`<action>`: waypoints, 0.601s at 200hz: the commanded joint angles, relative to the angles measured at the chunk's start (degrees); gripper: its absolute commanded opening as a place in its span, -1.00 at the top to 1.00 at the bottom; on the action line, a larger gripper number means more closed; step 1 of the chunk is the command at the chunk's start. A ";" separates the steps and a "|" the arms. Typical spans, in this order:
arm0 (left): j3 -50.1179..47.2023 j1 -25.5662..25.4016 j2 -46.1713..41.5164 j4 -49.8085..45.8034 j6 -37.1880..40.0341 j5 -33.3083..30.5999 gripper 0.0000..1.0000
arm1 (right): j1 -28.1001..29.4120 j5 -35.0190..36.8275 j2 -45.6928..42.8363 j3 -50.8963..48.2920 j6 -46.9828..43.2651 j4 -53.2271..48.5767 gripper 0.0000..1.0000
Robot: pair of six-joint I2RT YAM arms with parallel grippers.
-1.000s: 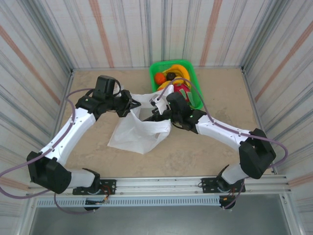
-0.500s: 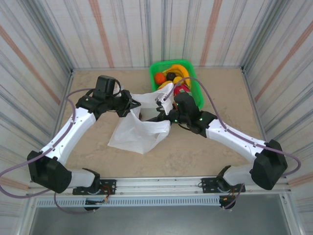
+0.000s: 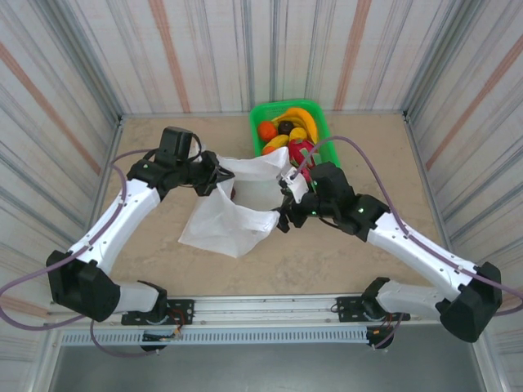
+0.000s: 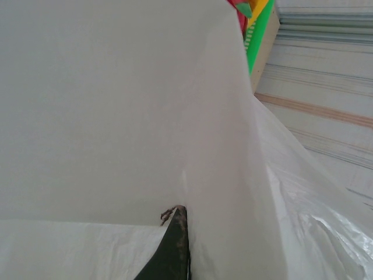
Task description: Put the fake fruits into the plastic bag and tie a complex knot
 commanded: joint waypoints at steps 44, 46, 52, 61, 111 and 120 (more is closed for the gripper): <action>-1.26 1.40 -0.30 0.70 -0.46 1.32 1.00 | -6.46 1.09 -8.17 0.81 0.28 -11.25 -0.98; -1.36 1.45 -0.31 0.79 -0.53 1.32 1.00 | -6.77 1.08 -8.26 0.97 0.45 -11.58 -0.98; -1.57 1.58 -0.50 1.03 -0.66 1.37 1.00 | -7.65 0.75 -8.36 1.34 0.79 -12.40 -0.98; -1.83 1.84 -0.70 1.08 -0.97 1.40 1.00 | -9.21 0.33 -8.63 1.89 1.41 -13.58 -0.98; -2.69 3.45 -1.78 1.49 -1.79 2.18 1.00 | -19.63 -2.81 -7.37 3.17 5.45 -16.59 -0.98; -2.72 3.58 -1.87 1.49 -1.78 2.28 1.00 | -21.06 -3.09 -5.83 3.78 5.94 -16.75 -0.98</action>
